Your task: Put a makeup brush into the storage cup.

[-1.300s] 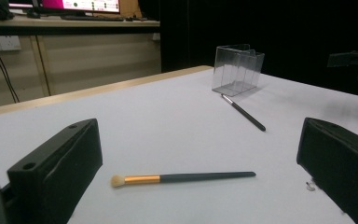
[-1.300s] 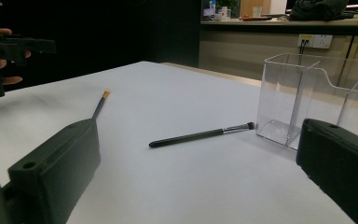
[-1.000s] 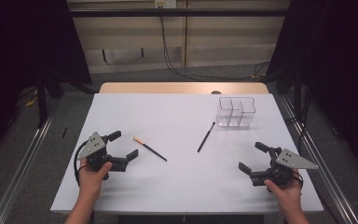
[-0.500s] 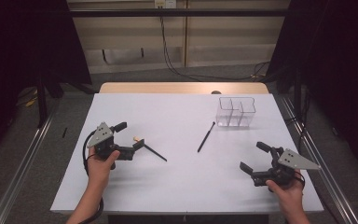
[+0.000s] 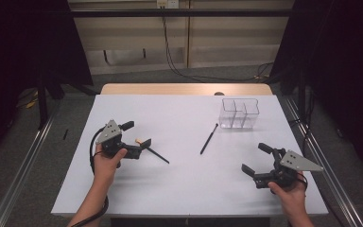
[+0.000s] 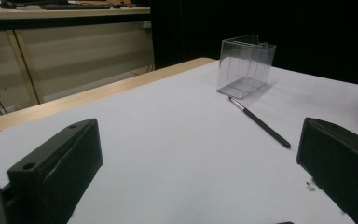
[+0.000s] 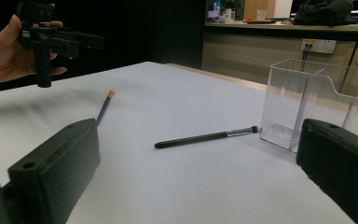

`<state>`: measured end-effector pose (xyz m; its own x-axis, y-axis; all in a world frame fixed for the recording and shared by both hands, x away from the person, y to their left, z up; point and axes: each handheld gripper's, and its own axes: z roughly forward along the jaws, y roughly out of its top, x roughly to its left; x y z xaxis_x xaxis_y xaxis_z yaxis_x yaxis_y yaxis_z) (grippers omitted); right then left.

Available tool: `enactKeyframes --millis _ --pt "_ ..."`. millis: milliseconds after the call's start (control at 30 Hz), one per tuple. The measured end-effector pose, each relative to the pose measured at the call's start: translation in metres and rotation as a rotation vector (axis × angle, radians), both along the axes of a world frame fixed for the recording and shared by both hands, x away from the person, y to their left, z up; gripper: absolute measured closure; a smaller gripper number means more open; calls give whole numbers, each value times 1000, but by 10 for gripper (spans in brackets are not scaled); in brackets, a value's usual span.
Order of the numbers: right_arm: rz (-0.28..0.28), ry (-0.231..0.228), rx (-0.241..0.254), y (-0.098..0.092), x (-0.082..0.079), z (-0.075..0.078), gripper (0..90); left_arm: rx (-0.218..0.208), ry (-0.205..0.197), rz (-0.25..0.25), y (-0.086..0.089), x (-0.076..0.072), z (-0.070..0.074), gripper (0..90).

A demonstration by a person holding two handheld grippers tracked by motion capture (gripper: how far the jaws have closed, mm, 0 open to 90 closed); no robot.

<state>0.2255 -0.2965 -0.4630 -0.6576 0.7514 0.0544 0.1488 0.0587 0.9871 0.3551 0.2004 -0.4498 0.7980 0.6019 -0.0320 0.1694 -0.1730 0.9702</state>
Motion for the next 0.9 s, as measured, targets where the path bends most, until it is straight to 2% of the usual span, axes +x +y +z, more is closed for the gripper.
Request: enactKeyframes --millis 167,233,367,467,600,633,667,767,833,900 --pt "7 4 -6 1 1 -1 0 30 20 1 1 6 1 0" --pt "8 4 -7 1 1 -1 0 50 47 -19 -1 10 1 0" --pt "11 10 -3 0 2 -2 0 121 105 -69 -7 19 2 0" --pt "15 13 -4 1 2 -2 0 209 133 -82 -13 24 4 0" --pt "20 14 -7 2 3 -3 0 273 177 -123 -19 28 8 0" --pt "22 14 -8 2 3 -3 0 273 177 -123 -19 28 8 0" --pt "24 14 -11 2 3 -3 0 310 190 -138 -21 30 10 0" --pt "27 16 -11 2 3 -3 0 369 220 -163 -25 34 12 0" --pt "28 16 -11 2 3 -3 0 383 224 -164 -26 34 12 0" --pt "29 17 -13 2 3 -3 0 450 263 -179 -29 37 13 0"
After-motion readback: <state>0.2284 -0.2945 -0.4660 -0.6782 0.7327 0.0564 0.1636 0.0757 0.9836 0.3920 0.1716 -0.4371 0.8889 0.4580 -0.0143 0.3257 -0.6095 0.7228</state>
